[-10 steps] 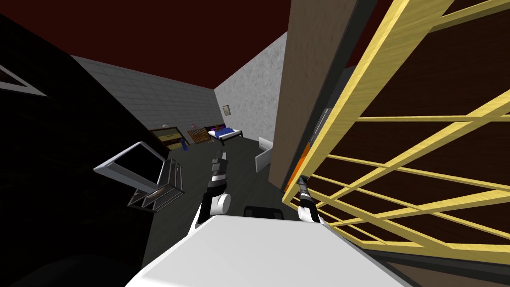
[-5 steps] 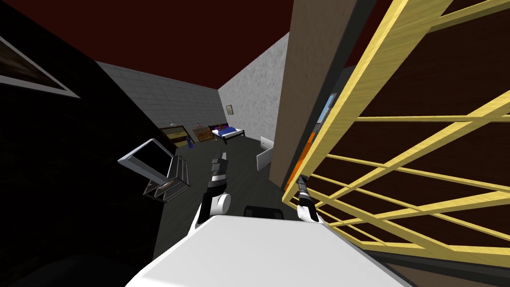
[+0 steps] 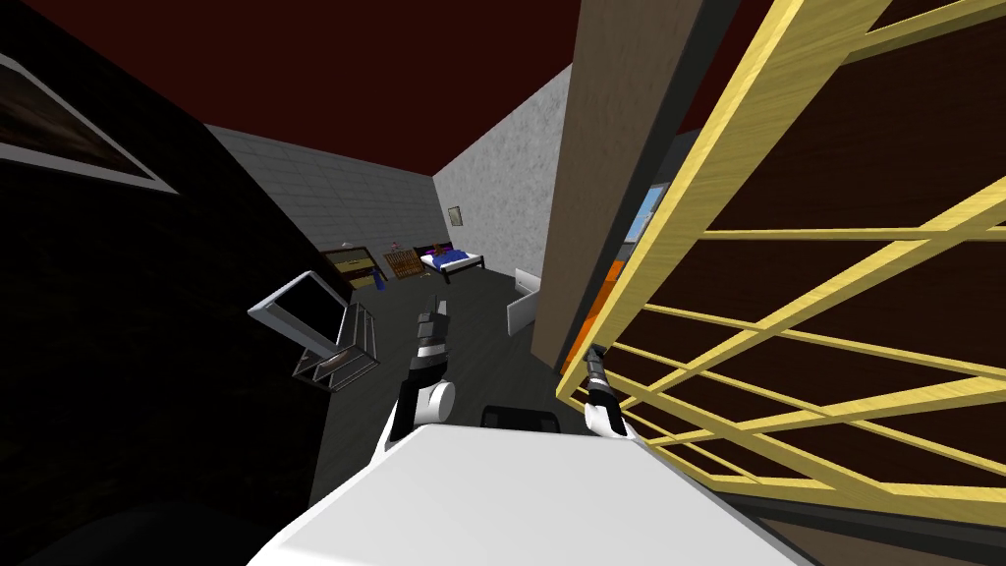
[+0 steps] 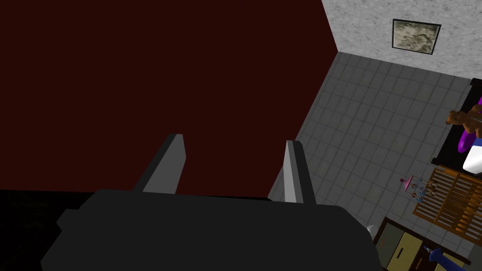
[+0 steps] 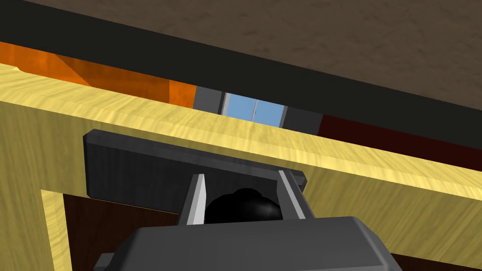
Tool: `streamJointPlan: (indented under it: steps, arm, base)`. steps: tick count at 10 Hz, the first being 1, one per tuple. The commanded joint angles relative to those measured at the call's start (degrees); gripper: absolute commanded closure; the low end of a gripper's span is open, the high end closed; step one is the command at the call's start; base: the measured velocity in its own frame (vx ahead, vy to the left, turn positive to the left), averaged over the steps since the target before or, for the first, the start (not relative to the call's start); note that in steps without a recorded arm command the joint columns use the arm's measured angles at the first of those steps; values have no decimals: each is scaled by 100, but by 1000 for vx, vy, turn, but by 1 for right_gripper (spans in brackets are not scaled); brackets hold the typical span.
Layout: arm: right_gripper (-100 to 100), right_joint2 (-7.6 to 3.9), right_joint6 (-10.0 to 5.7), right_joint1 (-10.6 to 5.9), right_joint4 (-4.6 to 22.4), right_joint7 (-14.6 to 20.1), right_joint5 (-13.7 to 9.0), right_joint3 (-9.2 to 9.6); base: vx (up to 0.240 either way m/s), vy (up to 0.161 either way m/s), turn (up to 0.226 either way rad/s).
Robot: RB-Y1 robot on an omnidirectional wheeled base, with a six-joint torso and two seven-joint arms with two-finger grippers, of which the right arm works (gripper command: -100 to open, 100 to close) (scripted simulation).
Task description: Push the door open
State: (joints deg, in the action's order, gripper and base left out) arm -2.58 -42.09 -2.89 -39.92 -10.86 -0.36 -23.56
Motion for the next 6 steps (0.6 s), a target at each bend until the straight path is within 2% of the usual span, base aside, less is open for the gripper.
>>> streamJointPlan:
  steps: [1,5,6]
  arm:
    - [100,-182,-56,56,154,38,-73,-151]
    - [100,-182,-56,56,154,38,-73,-151]
    - [100,-184,-74,32,179,247,-74,-148]
  base:
    - [15,13,10]
    - [-2,1,-3]
    - [-35,-13,54]
